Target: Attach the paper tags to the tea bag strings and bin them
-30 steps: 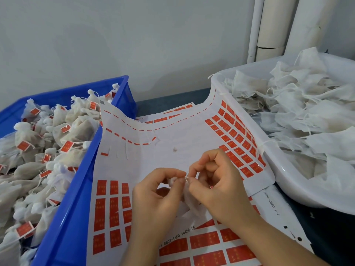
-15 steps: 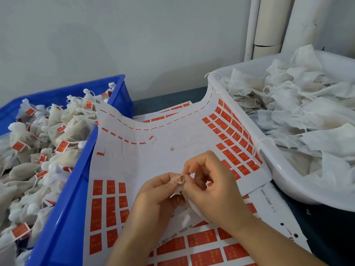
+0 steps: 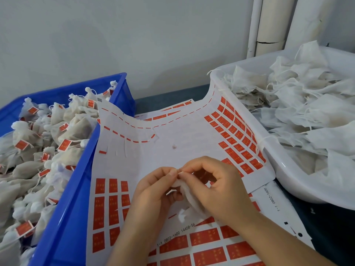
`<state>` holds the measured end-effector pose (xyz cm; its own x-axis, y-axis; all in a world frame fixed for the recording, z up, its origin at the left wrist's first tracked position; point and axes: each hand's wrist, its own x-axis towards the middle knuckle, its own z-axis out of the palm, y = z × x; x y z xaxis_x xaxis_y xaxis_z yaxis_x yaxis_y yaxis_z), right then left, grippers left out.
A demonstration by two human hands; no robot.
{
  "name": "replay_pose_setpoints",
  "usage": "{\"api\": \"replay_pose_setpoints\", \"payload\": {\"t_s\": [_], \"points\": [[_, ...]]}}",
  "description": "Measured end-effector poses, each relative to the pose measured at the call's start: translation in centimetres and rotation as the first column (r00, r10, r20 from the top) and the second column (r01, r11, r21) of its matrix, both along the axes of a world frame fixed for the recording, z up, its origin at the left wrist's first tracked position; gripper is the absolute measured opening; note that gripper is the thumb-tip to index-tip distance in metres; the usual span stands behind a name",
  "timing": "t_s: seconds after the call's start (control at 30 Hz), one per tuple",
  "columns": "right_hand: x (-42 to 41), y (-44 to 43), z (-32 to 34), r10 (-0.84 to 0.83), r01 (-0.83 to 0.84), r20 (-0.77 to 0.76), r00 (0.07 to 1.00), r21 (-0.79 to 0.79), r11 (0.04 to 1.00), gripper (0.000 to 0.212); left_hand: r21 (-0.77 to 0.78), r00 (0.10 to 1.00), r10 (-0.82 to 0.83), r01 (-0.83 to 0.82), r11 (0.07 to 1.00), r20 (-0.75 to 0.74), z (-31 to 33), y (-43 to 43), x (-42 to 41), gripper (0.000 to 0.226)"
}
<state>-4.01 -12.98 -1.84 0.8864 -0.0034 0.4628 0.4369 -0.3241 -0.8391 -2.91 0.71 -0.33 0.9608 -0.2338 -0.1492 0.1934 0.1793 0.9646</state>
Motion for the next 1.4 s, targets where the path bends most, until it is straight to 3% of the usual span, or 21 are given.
{"api": "replay_pose_setpoints", "payload": {"t_s": [0.13,0.3,0.63,0.8,0.9,1.1,1.27,1.4], "points": [[-0.18,0.0,0.08,0.013,-0.013,-0.008,1.0,0.04,0.999,0.004,0.051,0.999,-0.023,0.021,0.998,0.031,0.15,-0.23,-0.24,0.02],[-0.02,-0.23,0.11,-0.04,0.044,-0.039,0.998,0.115,0.992,0.016,0.159,0.997,0.055,-0.063,0.985,0.057,-0.12,-0.25,-0.09,0.017],[0.26,-0.29,0.1,0.102,-0.045,-0.212,0.972,0.259,0.965,0.023,0.139,0.996,0.015,-0.027,0.99,0.085,0.19,-0.25,-0.29,0.015],[0.38,-0.43,0.2,0.088,-0.022,-0.203,0.975,0.309,0.951,0.021,0.314,0.979,-0.055,-0.009,0.949,0.195,0.12,-0.12,-0.42,0.028],[0.43,-0.35,-0.03,0.051,0.002,-0.195,0.979,0.261,0.965,0.021,0.329,0.971,-0.041,-0.04,0.943,0.235,0.07,-0.24,-0.55,0.031],[-0.07,0.3,-0.26,0.046,-0.034,-0.172,0.984,0.071,0.997,0.023,0.127,0.982,0.038,-0.063,0.99,0.186,0.23,-0.1,-0.39,0.02],[-0.09,0.35,-0.2,0.002,0.0,-0.132,0.991,0.016,1.0,0.024,0.244,0.982,-0.068,0.023,0.969,0.176,0.32,-0.35,-0.65,0.042],[0.19,0.01,0.1,-0.006,0.011,-0.124,0.992,0.033,0.999,0.029,0.221,0.987,-0.083,0.051,0.974,0.139,0.67,-0.06,-0.56,0.043]]}}
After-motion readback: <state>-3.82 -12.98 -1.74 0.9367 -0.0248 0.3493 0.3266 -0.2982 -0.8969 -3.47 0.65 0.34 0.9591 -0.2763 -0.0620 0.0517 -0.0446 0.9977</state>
